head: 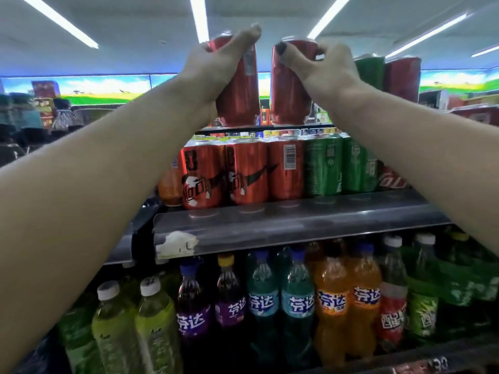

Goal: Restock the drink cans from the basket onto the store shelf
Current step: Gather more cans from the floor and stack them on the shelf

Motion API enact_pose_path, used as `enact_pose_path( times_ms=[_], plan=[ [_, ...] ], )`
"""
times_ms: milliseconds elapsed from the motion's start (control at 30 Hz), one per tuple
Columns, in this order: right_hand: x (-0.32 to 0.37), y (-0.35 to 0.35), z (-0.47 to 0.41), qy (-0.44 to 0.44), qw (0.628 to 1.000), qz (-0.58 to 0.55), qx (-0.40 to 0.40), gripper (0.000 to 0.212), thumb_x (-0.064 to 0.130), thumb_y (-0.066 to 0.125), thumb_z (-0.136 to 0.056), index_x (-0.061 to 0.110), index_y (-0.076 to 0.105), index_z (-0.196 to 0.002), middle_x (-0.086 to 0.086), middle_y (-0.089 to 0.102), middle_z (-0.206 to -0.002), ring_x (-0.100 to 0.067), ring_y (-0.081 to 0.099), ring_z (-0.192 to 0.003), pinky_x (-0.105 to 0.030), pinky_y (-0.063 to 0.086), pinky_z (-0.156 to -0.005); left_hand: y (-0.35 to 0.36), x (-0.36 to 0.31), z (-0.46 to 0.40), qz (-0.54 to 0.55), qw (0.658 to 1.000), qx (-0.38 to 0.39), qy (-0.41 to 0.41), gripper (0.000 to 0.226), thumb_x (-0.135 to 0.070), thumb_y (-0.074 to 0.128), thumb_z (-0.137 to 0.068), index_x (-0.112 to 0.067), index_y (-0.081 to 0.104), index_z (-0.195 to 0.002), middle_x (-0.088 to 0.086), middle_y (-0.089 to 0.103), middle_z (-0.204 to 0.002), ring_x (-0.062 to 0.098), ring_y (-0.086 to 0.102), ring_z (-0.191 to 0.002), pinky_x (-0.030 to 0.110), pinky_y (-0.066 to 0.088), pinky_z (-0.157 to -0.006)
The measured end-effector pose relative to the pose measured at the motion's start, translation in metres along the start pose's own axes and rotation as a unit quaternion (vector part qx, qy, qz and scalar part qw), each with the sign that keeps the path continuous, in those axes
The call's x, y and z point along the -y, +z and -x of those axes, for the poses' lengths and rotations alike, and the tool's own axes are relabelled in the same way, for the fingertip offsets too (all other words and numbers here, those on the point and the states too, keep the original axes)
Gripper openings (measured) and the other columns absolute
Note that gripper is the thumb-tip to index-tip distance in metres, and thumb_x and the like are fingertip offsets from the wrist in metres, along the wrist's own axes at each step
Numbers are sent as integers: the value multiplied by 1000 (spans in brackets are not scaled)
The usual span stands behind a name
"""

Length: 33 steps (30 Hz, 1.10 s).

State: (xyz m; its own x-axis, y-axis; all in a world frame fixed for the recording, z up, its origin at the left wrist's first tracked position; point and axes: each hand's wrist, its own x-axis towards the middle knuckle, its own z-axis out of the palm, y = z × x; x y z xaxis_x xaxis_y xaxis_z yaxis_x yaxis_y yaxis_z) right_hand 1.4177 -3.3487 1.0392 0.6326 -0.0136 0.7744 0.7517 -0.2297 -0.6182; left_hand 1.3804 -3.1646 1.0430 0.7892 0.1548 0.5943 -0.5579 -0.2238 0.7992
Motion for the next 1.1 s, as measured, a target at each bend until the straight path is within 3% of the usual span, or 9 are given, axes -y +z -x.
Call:
enact_pose_path(
  times_ms=[133, 300, 367, 433, 533, 667, 900, 1033, 1100],
  plan=[
    [-11, 16, -24, -5, 1000, 1, -3, 91, 80, 76, -56, 8, 70, -112, -9, 75, -103, -23, 75, -92, -41, 64, -81, 6, 2, -16, 30, 999, 4, 13, 36, -49, 83, -84, -17, 68, -93, 17, 74, -103, 29, 76, -86, 44, 66, -72],
    [-20, 34, -47, 12, 999, 45, 25, 96, 88, 65, -51, 6, 64, -101, -9, 70, -90, -25, 66, -77, -37, 54, -66, 4, 15, -38, 18, 1000, 22, 4, 56, -56, 79, -81, -5, 73, -105, 31, 72, -113, 32, 74, -86, 46, 66, -75],
    [-27, 38, -52, 16, 997, 56, 48, 93, 90, 65, -53, 10, 63, -100, -7, 70, -87, -23, 66, -75, -36, 54, -66, 4, 22, -46, 25, 999, 21, 7, 47, -50, 75, -90, -5, 72, -104, 33, 70, -117, 32, 74, -87, 45, 66, -76],
    [-32, 41, -55, 17, 997, 59, 51, 94, 93, 68, -56, 10, 64, -102, -5, 71, -87, -22, 69, -78, -35, 58, -70, 3, 30, -52, 34, 999, 18, 0, 51, -49, 75, -90, -2, 70, -107, 30, 73, -112, 33, 77, -89, 43, 65, -75],
    [-41, 42, -53, 21, 992, 106, 69, 66, 73, 68, -81, 11, 60, -103, 4, 60, -79, -11, 56, -68, -19, 48, -59, 2, 40, -55, 37, 999, 13, -6, 59, -50, 76, -88, 3, 70, -115, 30, 72, -116, 41, 76, -99, 55, 64, -83],
    [-55, 41, -51, 21, 992, 93, 84, 80, 80, 67, -73, 10, 61, -112, -4, 69, -96, -21, 66, -86, -47, 60, -84, 3, 42, -57, 18, 999, 39, -2, 77, -59, 78, -77, 3, 66, -120, 29, 72, -118, 43, 75, -103, 56, 63, -85],
    [-58, 38, -48, 34, 991, 96, 92, 72, 71, 66, -84, 11, 55, -121, -7, 66, -109, -25, 66, -102, -49, 58, -92, 4, 46, -61, -31, 999, 23, -17, 94, -77, 81, -58, -9, 68, -122, 21, 74, -117, 35, 76, -102, 52, 64, -85],
    [-58, 39, -46, 35, 989, 97, 103, 71, 69, 65, -86, 13, 53, -127, -7, 67, -113, -23, 67, -102, -45, 58, -92, 0, 45, -60, -64, 998, -3, -30, 83, -75, 77, -67, -11, 63, -118, 12, 75, -112, 28, 77, -99, 46, 65, -82],
    [-56, 40, -47, 35, 988, 102, 107, 86, 82, 63, -72, 17, 57, -128, -5, 70, -110, -22, 70, -98, -47, 60, -89, -2, 44, -60, -73, 996, -31, -38, 80, -70, 77, -77, -16, 51, -129, 9, 70, -117, 23, 75, -97, 42, 64, -78]
  ],
)
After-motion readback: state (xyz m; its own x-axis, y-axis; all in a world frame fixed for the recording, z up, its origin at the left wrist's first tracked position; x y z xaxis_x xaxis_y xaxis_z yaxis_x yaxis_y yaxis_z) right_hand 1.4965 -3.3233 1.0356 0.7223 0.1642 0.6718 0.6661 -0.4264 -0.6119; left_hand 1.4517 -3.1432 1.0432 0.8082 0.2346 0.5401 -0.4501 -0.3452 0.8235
